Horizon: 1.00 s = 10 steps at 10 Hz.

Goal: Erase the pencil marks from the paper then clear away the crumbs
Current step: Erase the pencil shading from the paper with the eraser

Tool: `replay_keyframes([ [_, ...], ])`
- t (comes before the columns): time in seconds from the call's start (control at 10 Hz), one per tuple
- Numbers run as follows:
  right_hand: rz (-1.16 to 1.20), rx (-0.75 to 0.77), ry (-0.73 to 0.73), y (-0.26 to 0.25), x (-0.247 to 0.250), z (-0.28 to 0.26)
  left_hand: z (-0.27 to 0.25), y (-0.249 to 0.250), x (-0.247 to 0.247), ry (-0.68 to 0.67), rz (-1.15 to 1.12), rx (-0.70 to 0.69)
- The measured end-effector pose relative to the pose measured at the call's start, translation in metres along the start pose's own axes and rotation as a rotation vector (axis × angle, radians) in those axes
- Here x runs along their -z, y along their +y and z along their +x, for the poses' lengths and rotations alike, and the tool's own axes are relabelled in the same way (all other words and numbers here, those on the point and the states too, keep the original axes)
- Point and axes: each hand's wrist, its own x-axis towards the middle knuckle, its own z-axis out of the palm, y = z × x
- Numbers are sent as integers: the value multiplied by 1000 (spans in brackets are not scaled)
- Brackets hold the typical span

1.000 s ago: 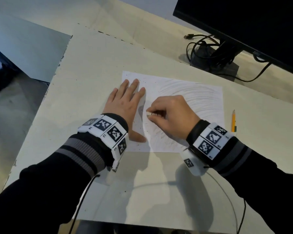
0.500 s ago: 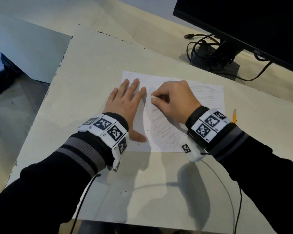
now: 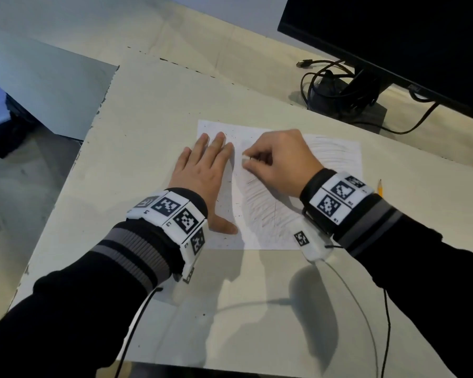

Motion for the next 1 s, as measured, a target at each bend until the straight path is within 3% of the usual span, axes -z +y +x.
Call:
replay_keyframes([
  [0.1, -16, -24, 50, 6, 0, 1, 0, 0, 0, -6, 6, -2],
  [0.2, 0, 82, -58, 0, -6, -17, 0, -1, 0, 0, 0, -12],
  [0.4, -34, 15, 35, 10, 4, -1, 1, -1, -1, 15, -18, -11],
  [0.5, -63, 113, -36, 5, -2, -15, 1, -1, -2, 20, -24, -13],
  [0.6, -90, 105, -62, 7, 2, -15, 1, -2, -3, 32, -39, -15],
  [0.7, -97, 36, 14, 12, 5, -7, 1, -2, -2, 25, -44, -13],
  [0.8, -88, 126, -54, 5, -1, -18, 1, -2, -3, 31, -45, -18],
  [0.9, -77, 95, -69, 8, 1, -16, 1, -2, -3, 32, -39, -19],
  [1.0, -94, 47, 10, 13, 3, -11, 1, -2, -2, 23, -31, -10],
])
